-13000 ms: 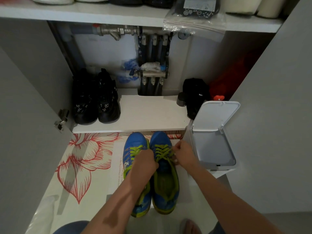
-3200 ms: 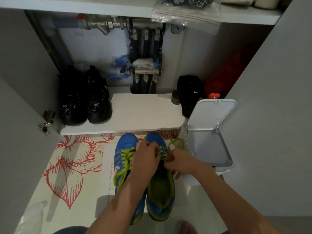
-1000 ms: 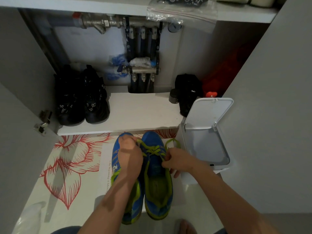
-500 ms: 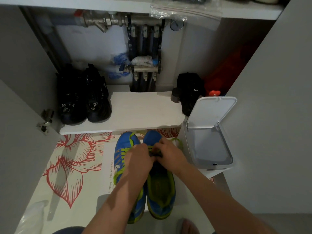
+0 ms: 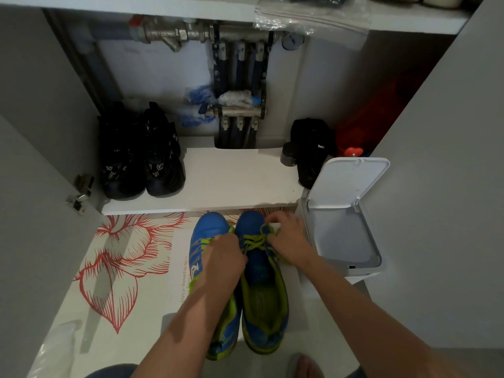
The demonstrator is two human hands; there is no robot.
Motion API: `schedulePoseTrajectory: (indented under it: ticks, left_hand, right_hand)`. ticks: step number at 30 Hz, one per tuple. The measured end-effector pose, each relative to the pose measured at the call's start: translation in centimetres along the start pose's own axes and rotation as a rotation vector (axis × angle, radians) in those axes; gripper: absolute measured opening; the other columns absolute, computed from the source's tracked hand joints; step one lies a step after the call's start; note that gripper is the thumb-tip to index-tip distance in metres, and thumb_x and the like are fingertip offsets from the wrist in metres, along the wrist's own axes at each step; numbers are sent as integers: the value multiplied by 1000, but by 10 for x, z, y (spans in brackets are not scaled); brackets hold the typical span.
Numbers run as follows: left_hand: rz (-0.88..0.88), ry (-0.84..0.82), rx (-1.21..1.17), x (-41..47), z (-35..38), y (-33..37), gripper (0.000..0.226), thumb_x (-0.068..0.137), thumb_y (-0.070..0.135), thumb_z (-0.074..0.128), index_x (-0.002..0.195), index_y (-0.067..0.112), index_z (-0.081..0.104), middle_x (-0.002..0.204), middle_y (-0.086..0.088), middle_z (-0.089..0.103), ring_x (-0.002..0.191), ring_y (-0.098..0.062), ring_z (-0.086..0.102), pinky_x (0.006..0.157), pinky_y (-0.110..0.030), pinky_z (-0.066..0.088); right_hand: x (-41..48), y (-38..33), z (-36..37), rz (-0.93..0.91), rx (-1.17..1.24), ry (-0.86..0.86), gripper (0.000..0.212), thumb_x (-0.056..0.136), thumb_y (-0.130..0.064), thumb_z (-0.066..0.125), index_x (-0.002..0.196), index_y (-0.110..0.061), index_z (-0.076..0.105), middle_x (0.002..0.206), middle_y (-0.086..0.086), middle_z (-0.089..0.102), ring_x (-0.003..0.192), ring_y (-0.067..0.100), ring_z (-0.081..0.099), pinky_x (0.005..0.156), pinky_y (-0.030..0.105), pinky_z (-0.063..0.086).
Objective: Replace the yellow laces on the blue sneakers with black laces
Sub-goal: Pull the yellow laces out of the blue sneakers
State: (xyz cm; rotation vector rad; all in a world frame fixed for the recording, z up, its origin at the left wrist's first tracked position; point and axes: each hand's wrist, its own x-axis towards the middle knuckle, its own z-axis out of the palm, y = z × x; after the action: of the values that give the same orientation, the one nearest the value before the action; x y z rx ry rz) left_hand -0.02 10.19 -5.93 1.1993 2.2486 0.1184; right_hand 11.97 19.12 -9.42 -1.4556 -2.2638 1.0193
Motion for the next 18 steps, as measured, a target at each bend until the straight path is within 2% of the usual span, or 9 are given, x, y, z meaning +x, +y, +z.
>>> schedulePoseTrajectory:
  ticks: [3,6,9,11,12,14,16,18]
  left_hand:
    - [-8,-15,-1,1,-1,2,21,92,25,55,96,6,64,98,-11,69,94,-24,67,82,-29,51]
    - [-13,-42,-3,2,1,1,25,92,25,55,103,4,63,102,-12,69,95,-25,67,83,-30,53]
    - [-26,-59,-1,4,2,0,25,92,25,54,103,5,63,103,-12,69,95,-24,67,85,-30,54]
    - [-31,-48,23,3,0,1,25,93,24,52,104,5,64,105,-11,69,97,-24,66,84,-29,52]
    - [-23,-36,24,2,0,0,24,92,22,52,103,5,65,104,-12,69,96,-25,67,83,-30,53]
    - [-9,-27,-8,4,0,-2,22,90,19,53,101,3,65,101,-14,69,93,-28,67,82,-35,56]
    - [-26,-72,-25,4,0,-2,23,91,19,53,102,3,64,101,-14,69,93,-28,68,84,-36,56]
    - [-35,-105,-35,4,1,-2,24,92,21,53,103,2,64,101,-14,69,94,-27,67,85,-34,55]
  right_hand:
    - [-8,-9,8,-287,-266,-39,33,78,-17,67,110,-16,59,123,5,42,114,23,31,90,27,27]
    - [-11,-5,15,-312,-461,-60,30,82,-26,66,109,-15,60,128,6,40,121,24,29,94,30,27]
    - [-8,-4,18,-328,-408,14,16,84,-23,65,95,-12,65,116,6,52,114,25,37,90,33,36]
    - [-3,-5,12,-231,-290,131,3,82,-12,65,81,-9,65,96,7,60,100,26,49,85,39,45]
    - [3,-3,5,-135,-172,242,6,81,-6,63,76,-8,63,87,8,60,93,27,53,85,41,48]
    - [10,0,-15,125,115,419,8,83,-4,63,77,-8,60,86,6,55,95,29,55,86,40,49]
    - [12,5,-30,211,207,407,7,85,-9,64,89,-11,59,97,6,53,109,25,48,88,34,43]
    - [8,1,-30,93,70,222,27,82,-8,63,108,-13,59,113,8,50,115,23,36,91,23,27]
